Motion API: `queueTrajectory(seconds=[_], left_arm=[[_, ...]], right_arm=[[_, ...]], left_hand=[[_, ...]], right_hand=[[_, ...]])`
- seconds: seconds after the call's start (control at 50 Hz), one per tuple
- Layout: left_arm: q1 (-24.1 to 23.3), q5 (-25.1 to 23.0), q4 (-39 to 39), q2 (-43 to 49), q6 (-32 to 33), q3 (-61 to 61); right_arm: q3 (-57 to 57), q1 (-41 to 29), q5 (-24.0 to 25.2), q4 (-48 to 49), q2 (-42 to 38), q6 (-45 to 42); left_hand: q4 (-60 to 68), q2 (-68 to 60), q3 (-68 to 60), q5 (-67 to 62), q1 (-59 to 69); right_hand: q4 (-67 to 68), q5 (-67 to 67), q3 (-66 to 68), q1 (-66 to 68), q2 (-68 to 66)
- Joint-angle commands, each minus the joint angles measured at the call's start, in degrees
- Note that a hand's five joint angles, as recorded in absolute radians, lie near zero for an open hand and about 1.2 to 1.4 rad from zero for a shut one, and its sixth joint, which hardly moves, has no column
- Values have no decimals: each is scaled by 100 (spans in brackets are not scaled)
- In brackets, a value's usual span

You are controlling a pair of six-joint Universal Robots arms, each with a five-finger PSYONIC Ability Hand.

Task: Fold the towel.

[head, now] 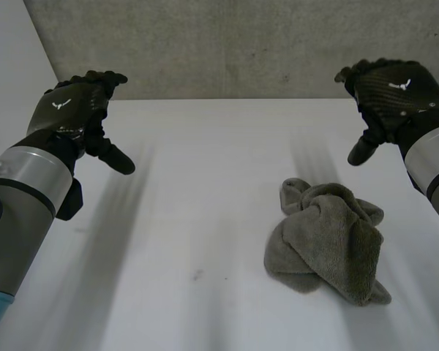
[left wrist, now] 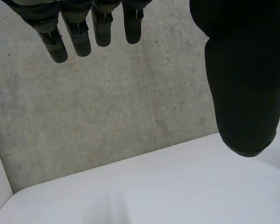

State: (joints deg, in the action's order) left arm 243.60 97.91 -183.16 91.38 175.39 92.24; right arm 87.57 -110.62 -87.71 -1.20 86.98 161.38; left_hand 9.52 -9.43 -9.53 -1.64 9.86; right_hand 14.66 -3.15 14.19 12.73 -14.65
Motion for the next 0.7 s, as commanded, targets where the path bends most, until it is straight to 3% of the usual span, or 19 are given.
queueTrajectory(seconds=[0.02, 0.16, 0.24, 0.26, 0.28, 0.32, 0.34, 0.36, 0.46, 0.5, 0.52, 0.62, 0.7], left_arm=[[-5, 0, -159, 37, 22, 84], [-5, -9, -220, 55, 22, 110], [-5, -9, -238, 108, 22, 110], [-5, -9, -238, 108, 22, 110], [-5, -9, -247, 134, 22, 110], [-5, -9, -247, 169, 22, 110], [-5, -9, -247, 195, 22, 110], [-5, -9, -273, 222, 22, 110], [4, -9, -422, 319, 13, 93], [21, -9, -483, 327, 13, 93], [30, -9, -536, 328, 13, 93], [48, -9, -607, 372, 4, 93], [48, -9, -642, 538, 13, 93]], right_arm=[[-231, 93, -9, -873, -516, -959], [-179, 129, 79, -2076, -1349, -1820], [-214, 102, 167, -2051, -1658, -1838], [-275, 67, 228, -1912, -1789, -1803], [-275, 67, 228, -1910, -1790, -1803], [-302, 32, 429, -1264, -1922, -1646], [-302, 32, 430, -1260, -1922, -1645], [-249, 23, 526, -842, -1922, -1480], [24, -451, 984, 269, -1825, -986], [304, -994, 1544, 803, -1668, -881], [305, -996, 1547, 806, -1667, -880], [744, -1777, 2529, 1297, -1789, -907], [823, -2006, 2916, 1342, -2035, -950]], left_hand=[[48, -57, -47, 164, 14], [48, -57, -47, 164, 14], [48, -57, -47, 164, 14], [48, -57, -47, 164, 14], [48, -57, -47, 164, 14], [48, -57, -47, 164, 14], [48, -57, -47, 164, 14], [48, -57, -47, 164, 14], [48, -57, -47, 164, 14], [48, -57, -47, 164, 14], [48, -57, -47, 164, 14], [48, -57, -47, 164, 14], [48, -57, -47, 164, 14]], right_hand=[[-466, 315, -419, -273, 465], [-466, 315, -419, -273, 465], [47, -198, 94, 240, -48], [1779, -1930, 1826, 1972, -1780], [1796, -1947, 1843, 1989, -1797], [5648, -5799, 5695, 5841, -5649], [5665, -5816, 5712, 5858, -5666], [6525, -6676, 6572, 6718, -6526], [6534, -6685, 6581, 6727, -6535], [6534, -6685, 6581, 6727, -6535], [6534, -6685, 6581, 6727, -6535], [6534, -6685, 6581, 6727, -6535], [6534, -6685, 6581, 6727, -6535]])
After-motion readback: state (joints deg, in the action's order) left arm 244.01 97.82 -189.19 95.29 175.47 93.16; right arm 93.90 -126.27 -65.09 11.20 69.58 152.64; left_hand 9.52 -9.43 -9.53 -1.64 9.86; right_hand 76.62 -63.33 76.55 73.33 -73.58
